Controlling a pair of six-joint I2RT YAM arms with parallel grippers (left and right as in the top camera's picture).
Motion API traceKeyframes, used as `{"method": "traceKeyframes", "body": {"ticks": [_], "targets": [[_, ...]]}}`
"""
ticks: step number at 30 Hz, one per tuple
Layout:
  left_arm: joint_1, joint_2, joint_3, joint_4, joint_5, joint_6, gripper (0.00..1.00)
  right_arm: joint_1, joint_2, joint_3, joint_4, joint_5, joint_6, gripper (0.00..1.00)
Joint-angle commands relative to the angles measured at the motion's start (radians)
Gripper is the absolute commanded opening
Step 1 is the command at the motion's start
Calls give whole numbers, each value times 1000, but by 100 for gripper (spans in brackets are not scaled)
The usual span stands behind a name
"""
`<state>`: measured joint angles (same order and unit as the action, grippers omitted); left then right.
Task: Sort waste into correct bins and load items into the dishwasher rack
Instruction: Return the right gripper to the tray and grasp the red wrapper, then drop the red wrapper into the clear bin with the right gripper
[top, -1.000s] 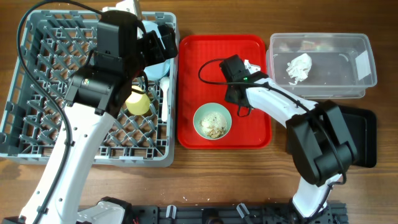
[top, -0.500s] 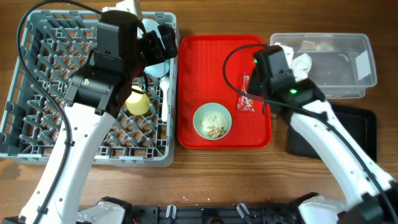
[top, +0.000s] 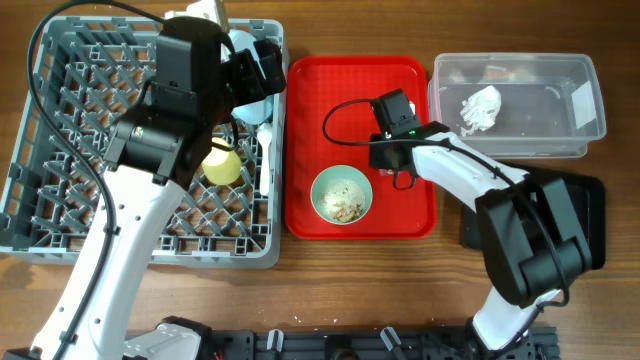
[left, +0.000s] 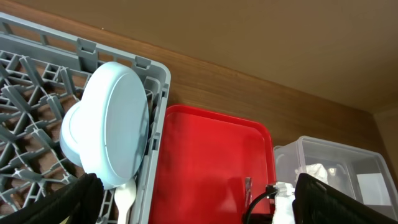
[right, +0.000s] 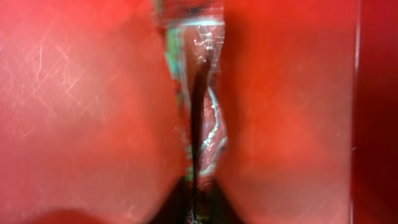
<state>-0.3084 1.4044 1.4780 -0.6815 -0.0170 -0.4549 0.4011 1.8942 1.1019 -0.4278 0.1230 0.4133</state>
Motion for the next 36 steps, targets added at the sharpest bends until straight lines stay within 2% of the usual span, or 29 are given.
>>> {"method": "traceKeyframes", "body": {"ticks": [1,5,6,7,10,12,13,15,16,18,20,23,24,25,26,27,29,30,33,36], "targets": [[-1,-1,1,3,2,2,100,-2,-106,19,-58,-19,-21,4],[-1,-1,1,3,2,2,100,-39,-437,42,-86,190,-21,4],[-1,-1,1,3,1,2,100,-71,-537,42,-90,300,-21,4],[-1,-1,1,3,2,2,100,-101,-579,42,-97,343,-21,4],[-1,-1,1,3,2,2,100,-230,-579,29,-119,358,-19,4],[-1,-1,1,3,2,2,100,-322,-509,6,-94,327,-18,4],[-1,-1,1,3,2,2,100,-367,-446,5,-72,282,-23,9],[-1,-1,1,3,2,2,100,-422,-346,5,-6,153,-105,89],[-1,-1,1,3,1,2,100,-441,-320,5,13,93,-150,100],[-1,-1,1,3,2,2,100,-481,-333,35,-18,15,-163,100],[-1,-1,1,3,2,2,100,-491,-409,93,-112,-39,-163,100],[-1,-1,1,3,2,2,100,-497,-604,118,-387,-34,-76,100],[-1,-1,1,3,1,2,100,-507,-633,116,-451,-22,-45,92],[-1,-1,1,3,2,2,100,-523,-667,99,-541,-21,-2,59],[-1,-1,1,3,2,2,100,-537,-697,56,-606,-36,42,8],[-1,-1,1,3,2,2,100,-540,-701,21,-613,-59,59,4],[-1,-1,1,3,2,2,100,-540,-686,-88,-555,-111,134,4],[-1,-1,1,3,2,2,100,-540,-672,-177,-480,-111,201,4],[-1,-1,1,3,1,2,100,-540,-645,-322,-363,-145,259,4],[-1,-1,1,3,2,2,100,-540,-617,-498,-140,-206,254,5]]}}
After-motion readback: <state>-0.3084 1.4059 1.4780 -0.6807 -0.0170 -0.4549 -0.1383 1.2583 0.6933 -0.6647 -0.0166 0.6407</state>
